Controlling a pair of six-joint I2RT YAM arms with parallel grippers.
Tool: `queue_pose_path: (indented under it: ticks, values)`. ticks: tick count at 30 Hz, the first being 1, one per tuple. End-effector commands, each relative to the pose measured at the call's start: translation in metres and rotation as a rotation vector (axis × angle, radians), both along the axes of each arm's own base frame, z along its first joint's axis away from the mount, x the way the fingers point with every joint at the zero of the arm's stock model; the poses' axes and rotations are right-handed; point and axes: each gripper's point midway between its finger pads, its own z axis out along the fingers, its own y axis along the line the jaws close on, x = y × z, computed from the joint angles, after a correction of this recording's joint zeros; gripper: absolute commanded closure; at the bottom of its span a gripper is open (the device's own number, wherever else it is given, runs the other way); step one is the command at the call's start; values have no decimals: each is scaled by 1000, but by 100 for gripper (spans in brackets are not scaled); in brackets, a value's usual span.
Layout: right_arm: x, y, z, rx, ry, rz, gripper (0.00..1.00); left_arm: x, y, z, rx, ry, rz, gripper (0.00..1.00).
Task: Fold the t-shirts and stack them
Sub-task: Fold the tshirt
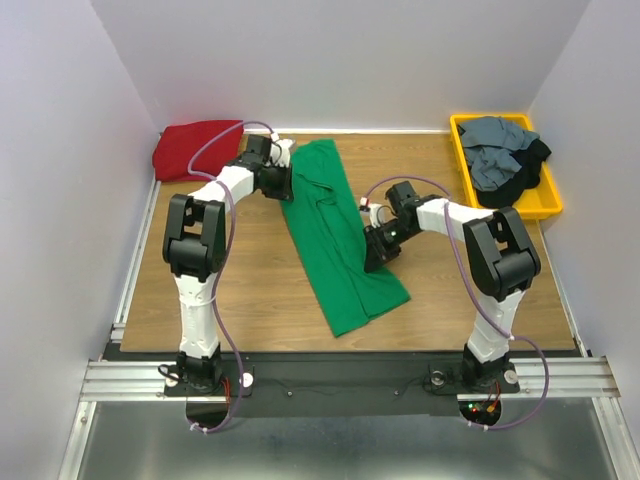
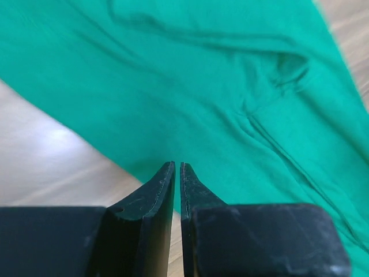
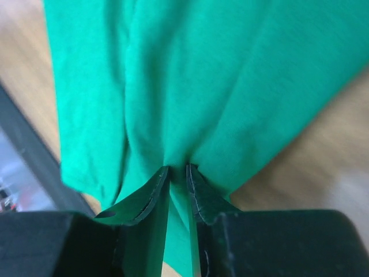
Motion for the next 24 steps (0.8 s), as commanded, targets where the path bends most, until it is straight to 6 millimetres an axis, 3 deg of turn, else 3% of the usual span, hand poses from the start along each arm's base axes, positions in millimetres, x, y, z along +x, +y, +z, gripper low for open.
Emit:
queue_pose_path:
  ticks: [1,5,6,7,8,9,10,11,12,13,14,15,16,17,19,23,24]
  values:
    - [-21,11,-9,-16,7,42,75,-6,-13,-9,-18,20,-5,80]
    - [-10,18,5,9,-16,28,59,3,-8,-34,22,49,19,81]
    - [-8,21,9,23,-19,30,56,13,-9,-29,24,26,15,82]
    - [-7,22,12,30,-22,29,49,17,-6,-42,51,41,29,82]
    - [-4,23,14,31,-25,24,49,22,-6,-46,58,43,31,83]
    - [4,24,19,31,-47,21,46,37,-8,-35,56,13,29,83]
    - [8,24,21,27,-58,18,46,40,-6,-49,72,41,34,83]
    - [14,23,24,25,-71,10,45,47,-7,-50,78,31,34,83]
    - [23,22,27,11,-103,5,45,66,-10,-32,71,-24,35,83]
    - [29,20,27,4,-115,-3,45,72,-10,-47,89,-15,21,83]
    - [35,20,27,-1,-130,-4,45,76,-10,-48,98,-12,16,83]
    - [45,20,31,-9,-160,-6,45,93,-13,-30,90,-65,18,83]
    - [51,21,28,-15,-166,-6,45,95,-9,-46,107,-39,15,83]
    - [56,22,28,-22,-175,-9,45,109,-12,-27,89,-86,10,81]
    - [72,27,37,-6,-207,-19,46,114,-11,-27,85,-95,0,80]
    - [87,36,43,17,-214,-35,48,126,-4,5,118,-211,2,72]
    - [88,37,45,24,-212,-38,48,121,-1,2,126,-200,-8,71]
